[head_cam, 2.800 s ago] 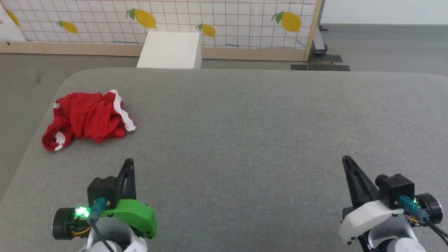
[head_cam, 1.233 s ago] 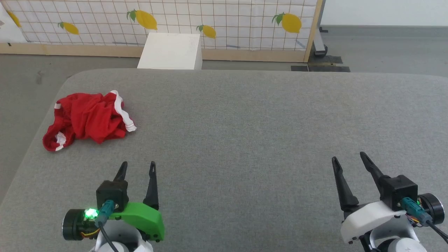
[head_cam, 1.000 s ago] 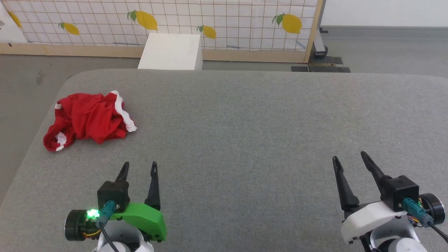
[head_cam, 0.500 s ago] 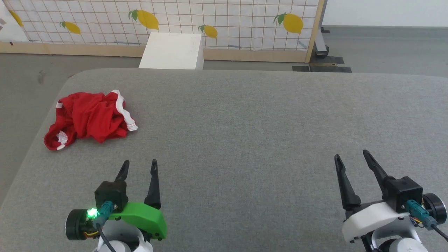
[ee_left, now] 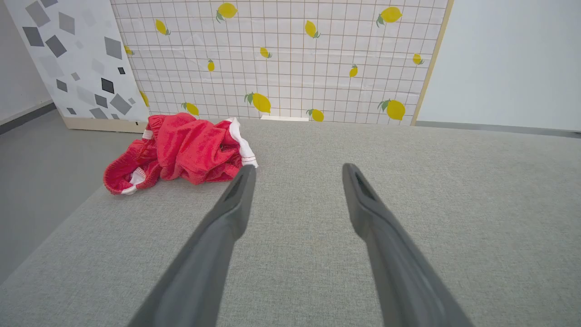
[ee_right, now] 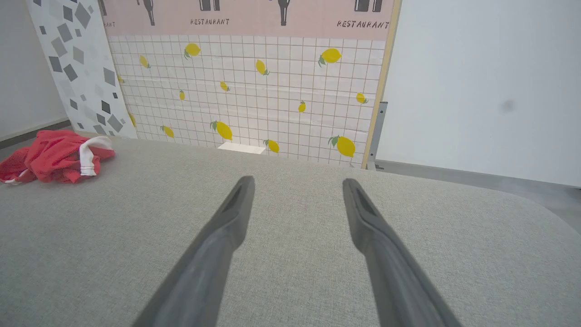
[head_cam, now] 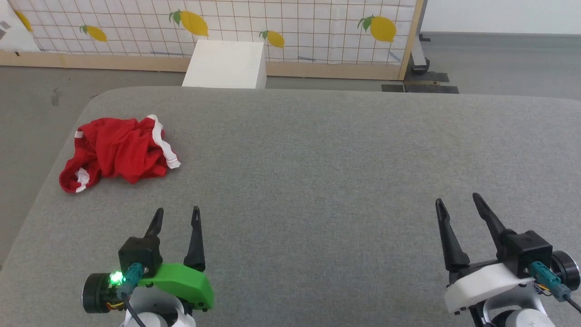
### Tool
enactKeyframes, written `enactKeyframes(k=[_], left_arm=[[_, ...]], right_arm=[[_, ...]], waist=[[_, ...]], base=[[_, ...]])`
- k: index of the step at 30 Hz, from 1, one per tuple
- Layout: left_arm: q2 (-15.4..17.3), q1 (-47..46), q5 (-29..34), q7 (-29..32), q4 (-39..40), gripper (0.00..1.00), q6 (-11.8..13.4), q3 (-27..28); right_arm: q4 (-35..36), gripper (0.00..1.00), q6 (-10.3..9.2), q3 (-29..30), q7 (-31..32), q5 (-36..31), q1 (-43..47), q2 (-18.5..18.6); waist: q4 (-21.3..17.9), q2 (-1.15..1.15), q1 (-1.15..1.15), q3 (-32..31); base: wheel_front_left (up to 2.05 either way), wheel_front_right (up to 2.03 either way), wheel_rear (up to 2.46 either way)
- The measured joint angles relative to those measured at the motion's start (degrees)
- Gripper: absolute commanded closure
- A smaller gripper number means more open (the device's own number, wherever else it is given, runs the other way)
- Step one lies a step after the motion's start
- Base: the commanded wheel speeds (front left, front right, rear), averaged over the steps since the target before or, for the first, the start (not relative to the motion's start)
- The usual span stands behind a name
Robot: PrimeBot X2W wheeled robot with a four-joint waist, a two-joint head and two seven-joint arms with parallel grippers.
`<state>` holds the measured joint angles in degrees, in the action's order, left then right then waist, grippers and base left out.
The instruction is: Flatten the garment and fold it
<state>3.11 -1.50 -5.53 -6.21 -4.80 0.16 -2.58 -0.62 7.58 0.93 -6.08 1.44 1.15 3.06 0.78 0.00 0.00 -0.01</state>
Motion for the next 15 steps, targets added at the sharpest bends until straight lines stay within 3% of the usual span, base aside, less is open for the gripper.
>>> enactKeyframes(k=[15], left_arm=[[0.0,-0.2,-0.1,-1.8,-2.1,0.00,0.0,-0.1]], right_arm=[[-0.5,0.00,0.00,0.3,-1.7,0.8,0.0,0.0]], waist=[[0.1,0.00,0.00,-0.2]], base=[[0.00,0.00,0.00]])
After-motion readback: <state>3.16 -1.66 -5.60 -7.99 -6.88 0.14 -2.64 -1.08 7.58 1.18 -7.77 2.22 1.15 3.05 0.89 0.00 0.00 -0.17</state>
